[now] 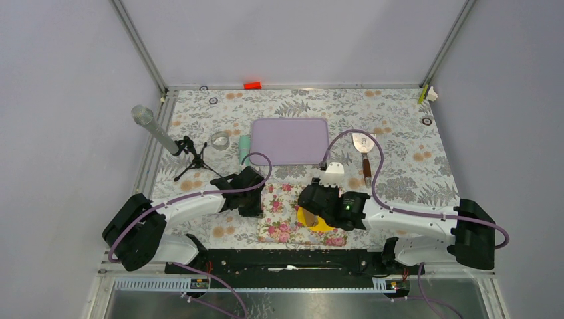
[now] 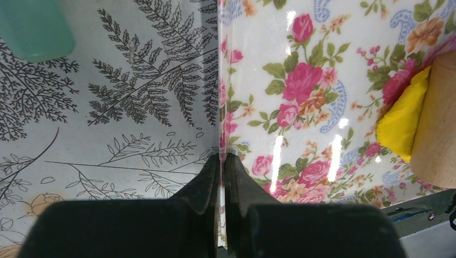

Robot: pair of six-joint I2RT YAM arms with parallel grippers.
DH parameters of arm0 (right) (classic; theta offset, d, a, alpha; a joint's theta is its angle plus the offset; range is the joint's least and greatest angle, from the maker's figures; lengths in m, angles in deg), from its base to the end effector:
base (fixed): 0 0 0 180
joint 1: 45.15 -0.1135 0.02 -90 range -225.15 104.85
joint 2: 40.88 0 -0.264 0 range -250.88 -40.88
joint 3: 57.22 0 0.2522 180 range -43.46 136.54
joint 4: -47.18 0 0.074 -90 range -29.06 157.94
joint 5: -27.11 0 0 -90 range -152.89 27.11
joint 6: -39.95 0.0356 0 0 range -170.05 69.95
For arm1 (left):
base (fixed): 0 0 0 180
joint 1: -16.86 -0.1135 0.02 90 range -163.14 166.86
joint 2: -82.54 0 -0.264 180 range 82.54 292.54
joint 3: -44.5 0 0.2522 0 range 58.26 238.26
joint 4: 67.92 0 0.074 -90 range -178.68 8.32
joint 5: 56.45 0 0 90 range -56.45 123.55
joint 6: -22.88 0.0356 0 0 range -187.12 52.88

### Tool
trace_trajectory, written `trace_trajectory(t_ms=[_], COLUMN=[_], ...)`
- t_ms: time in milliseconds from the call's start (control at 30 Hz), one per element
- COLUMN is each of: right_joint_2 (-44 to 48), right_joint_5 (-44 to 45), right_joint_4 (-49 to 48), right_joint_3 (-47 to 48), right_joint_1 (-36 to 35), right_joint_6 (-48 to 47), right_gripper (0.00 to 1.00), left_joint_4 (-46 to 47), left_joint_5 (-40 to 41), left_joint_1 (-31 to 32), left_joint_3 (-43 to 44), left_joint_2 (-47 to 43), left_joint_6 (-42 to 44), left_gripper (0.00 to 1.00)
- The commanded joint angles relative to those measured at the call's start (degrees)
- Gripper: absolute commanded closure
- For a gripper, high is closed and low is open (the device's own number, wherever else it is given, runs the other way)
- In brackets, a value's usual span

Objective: Roll out the dumpling wrappers from the dough
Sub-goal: Flatten out the dough on the work surface.

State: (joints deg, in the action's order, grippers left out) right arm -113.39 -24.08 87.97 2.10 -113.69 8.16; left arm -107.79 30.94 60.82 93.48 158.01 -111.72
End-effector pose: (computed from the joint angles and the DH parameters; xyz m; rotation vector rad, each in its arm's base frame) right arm 0.1108 0.2208 0.2255 0.0542 2.2695 0.2995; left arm 0.1597 -0.1563 0.1562 -0.0023 2.8415 -0.4615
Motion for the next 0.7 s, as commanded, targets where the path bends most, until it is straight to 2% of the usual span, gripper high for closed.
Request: trace_trajectory(t_ms=[0, 267, 533, 667], right_joint_2=[-2.9, 2.2, -5.6, -3.1], right_joint_5=[-10.1, -4.7, -7.4, -9.3], right_joint_4=[3.4, -1.1, 1.0, -0.7], right_joint_3=[-5.3, -7.8, -4.7, -1.3], right_joint_1=[-3.9, -7.1, -7.1, -7.2], right_joint_6=[4.3, 4.6, 6.1, 0.6], right_gripper=[1.0, 1.0, 1.0, 1.0], left_joint_4=[0.9, 1.2, 1.5, 1.1], left_joint_5=[-0.6, -1.3, -1.7, -1.5], left_joint_1=[0.3, 0.3, 0.3, 0.3], left_joint_3=[1.2, 0.8, 0.9, 0.8], left_joint_2=[0.1, 0.5, 0.3, 0.2], left_joint_6=[0.4, -0.6, -0.8, -0.6], left_gripper=[1.0, 1.0, 1.0, 1.0])
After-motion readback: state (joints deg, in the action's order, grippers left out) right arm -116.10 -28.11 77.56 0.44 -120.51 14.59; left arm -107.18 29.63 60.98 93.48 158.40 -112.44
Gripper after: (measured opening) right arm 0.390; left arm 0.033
